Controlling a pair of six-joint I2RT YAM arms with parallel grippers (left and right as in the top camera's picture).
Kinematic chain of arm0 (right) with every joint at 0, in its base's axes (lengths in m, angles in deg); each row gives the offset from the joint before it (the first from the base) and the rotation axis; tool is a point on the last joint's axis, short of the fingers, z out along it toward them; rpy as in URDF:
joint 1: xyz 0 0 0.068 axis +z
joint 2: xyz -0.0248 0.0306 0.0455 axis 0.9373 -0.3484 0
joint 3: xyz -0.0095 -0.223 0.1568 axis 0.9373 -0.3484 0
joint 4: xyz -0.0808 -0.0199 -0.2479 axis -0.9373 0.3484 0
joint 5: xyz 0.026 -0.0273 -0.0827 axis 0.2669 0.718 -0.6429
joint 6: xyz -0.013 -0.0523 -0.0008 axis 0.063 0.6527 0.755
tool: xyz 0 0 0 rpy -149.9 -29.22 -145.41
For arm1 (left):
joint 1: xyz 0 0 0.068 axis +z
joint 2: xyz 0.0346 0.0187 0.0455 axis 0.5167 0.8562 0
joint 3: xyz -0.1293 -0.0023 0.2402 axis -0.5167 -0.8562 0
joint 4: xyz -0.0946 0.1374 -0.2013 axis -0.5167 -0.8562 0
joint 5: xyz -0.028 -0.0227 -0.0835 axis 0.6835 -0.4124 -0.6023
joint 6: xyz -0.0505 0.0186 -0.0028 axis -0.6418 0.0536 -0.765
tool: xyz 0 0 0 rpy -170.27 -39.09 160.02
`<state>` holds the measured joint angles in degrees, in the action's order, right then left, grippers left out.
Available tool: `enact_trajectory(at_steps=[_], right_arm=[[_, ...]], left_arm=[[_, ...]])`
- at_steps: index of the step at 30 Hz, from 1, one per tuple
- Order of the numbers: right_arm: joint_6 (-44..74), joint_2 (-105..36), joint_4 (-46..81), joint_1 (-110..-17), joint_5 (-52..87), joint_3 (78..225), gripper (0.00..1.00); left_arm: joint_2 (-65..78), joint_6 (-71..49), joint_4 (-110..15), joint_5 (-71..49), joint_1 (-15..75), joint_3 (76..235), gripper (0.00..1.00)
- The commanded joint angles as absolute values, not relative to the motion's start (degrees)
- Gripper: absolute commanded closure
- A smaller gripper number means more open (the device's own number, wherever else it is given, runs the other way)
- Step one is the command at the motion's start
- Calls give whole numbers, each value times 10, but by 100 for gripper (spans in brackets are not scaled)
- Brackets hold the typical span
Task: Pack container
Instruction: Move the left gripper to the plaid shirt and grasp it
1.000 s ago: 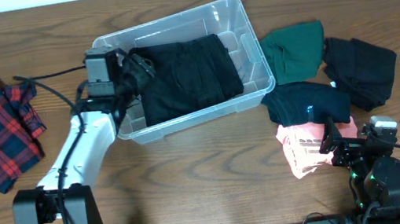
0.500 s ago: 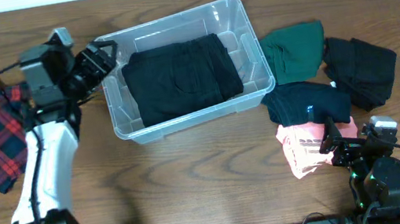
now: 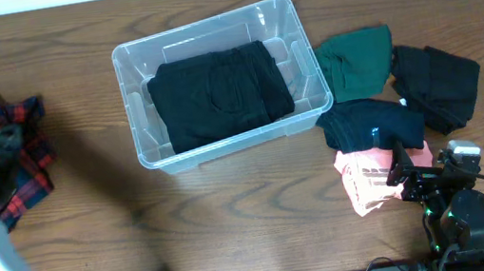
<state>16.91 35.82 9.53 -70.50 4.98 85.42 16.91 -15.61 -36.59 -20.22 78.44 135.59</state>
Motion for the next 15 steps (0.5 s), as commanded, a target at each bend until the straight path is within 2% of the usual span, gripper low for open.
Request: enact_trajectory(at_steps=[1,6,11,15], right_arm=[[162,361,96,-708,46,853,1],[162,361,96,-708,46,853,1],[162,361,96,-708,46,853,1],[162,361,96,-708,46,853,1]], left_arm=[[168,-122,-398,-141,860,1368,28],[201,-96,-389,-97,919,1368,26],[262,-48,-337,-102,928,1368,18],[309,3,-294,-129,930,1368,18]])
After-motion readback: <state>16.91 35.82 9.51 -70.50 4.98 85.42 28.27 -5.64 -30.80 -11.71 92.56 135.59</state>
